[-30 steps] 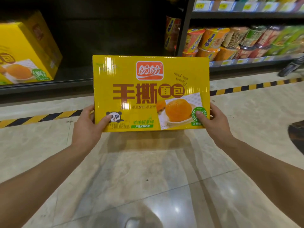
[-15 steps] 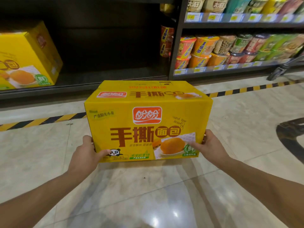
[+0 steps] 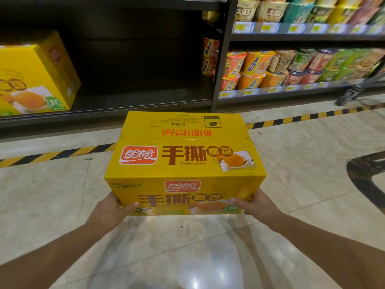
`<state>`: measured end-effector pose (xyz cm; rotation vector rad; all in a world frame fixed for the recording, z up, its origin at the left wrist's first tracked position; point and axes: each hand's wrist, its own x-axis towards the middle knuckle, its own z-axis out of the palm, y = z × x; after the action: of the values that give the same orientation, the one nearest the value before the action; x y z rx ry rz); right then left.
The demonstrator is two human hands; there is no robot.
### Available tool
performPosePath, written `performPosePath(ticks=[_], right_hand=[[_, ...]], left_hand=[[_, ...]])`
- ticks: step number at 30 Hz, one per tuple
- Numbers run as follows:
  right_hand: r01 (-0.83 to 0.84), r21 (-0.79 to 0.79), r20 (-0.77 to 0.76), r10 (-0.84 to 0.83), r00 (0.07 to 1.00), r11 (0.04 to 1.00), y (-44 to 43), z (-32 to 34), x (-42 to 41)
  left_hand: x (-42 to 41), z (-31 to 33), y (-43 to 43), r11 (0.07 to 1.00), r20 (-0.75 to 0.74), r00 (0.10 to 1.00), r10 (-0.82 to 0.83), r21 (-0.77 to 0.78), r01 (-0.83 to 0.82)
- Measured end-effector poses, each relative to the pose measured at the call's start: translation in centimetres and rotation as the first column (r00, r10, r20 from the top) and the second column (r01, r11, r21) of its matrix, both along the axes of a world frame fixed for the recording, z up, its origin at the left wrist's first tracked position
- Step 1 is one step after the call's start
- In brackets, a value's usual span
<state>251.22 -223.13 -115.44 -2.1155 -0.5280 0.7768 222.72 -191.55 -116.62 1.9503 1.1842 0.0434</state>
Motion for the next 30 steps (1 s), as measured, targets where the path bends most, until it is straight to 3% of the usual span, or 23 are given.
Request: performPosePath(ticks=[3,7,11,17,30], right_hand=[[0.037,0.151,-0.189,-0.008,0.982,0.988,0.1,2.6,-1.2],[0.243,0.319,-0.307,-0.143,0.941,0.916,1.0,4.6,-2.1],[0.332,0.362,-0.371,-0.192,0.909,0.871,2.2,5.9,-3.2],[0.496,0.365,-0.412,-0.341,0.845,0.788,3.5,6.3,-3.4],[0.484,0.403,-0.37,-0.345,0.862,0.776,11.9,10.7,-1.7]], left_hand=[[0.2,2.8,-0.7,0.956,0.18,0.98,0.087,-0.292,-0.031],[0.5,6.3,-1.0,0.895,0.38,0.901,0.208,-0.446,-0.018],[1.6,7.7,-1.4,0.815,0.393,0.829,0.397,-0.567,-0.121],[3.0,8.2,-1.6,0.782,0.391,0.751,0.531,-0.568,-0.257],[3.5,11.9,5.4,0.79,0.48,0.651,0.589,-0.51,-0.339]])
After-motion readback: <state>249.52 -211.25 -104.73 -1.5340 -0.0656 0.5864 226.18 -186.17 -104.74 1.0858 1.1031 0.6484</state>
